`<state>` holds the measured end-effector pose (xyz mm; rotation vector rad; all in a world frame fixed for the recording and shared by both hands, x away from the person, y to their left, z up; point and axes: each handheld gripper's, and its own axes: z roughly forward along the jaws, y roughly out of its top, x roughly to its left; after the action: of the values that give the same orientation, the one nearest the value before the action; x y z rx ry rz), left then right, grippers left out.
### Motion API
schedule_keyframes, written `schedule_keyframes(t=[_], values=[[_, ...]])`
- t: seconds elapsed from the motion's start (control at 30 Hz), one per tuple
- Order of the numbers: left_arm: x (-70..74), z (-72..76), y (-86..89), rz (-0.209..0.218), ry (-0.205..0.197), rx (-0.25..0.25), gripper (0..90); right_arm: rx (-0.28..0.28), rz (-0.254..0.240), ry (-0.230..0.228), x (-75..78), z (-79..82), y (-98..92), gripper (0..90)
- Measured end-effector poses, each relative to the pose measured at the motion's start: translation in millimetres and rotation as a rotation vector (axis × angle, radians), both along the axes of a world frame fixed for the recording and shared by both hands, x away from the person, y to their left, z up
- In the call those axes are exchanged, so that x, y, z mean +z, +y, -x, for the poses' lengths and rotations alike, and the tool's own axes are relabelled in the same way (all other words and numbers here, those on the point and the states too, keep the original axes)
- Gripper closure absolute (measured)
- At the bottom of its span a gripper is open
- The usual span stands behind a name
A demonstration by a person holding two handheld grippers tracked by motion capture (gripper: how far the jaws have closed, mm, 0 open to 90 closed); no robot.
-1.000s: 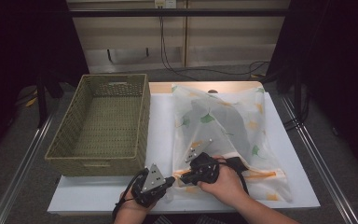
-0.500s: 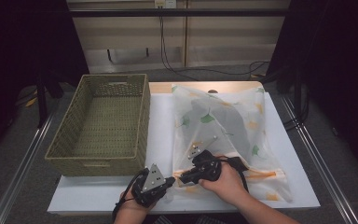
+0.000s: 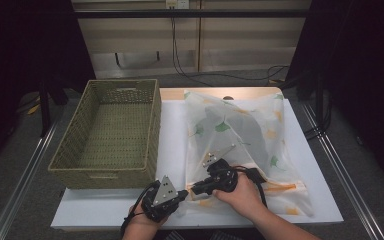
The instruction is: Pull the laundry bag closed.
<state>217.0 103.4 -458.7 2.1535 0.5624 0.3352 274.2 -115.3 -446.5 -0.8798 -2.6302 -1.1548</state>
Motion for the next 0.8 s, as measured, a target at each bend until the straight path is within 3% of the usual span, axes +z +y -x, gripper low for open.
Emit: schedule_keyframes(t=[0.43, 0.57, 0.8], values=[[0.4, 0.7, -0.7, -0.014, 0.005, 0.001, 89.8, -0.016, -0.030, -0.006, 1.3, -1.7, -0.8, 84.1], [0.5, 0.2, -0.4, -0.016, -0.002, -0.003, 89.8, -0.016, -0.020, -0.008, 0.1, -0.9, 0.8, 85.8], [0.7, 0.3, -0.2, -0.021, -0.003, -0.005, 89.8, 0.004, 0.037, -0.004, -0.3, 4.2, 1.4, 76.4]])
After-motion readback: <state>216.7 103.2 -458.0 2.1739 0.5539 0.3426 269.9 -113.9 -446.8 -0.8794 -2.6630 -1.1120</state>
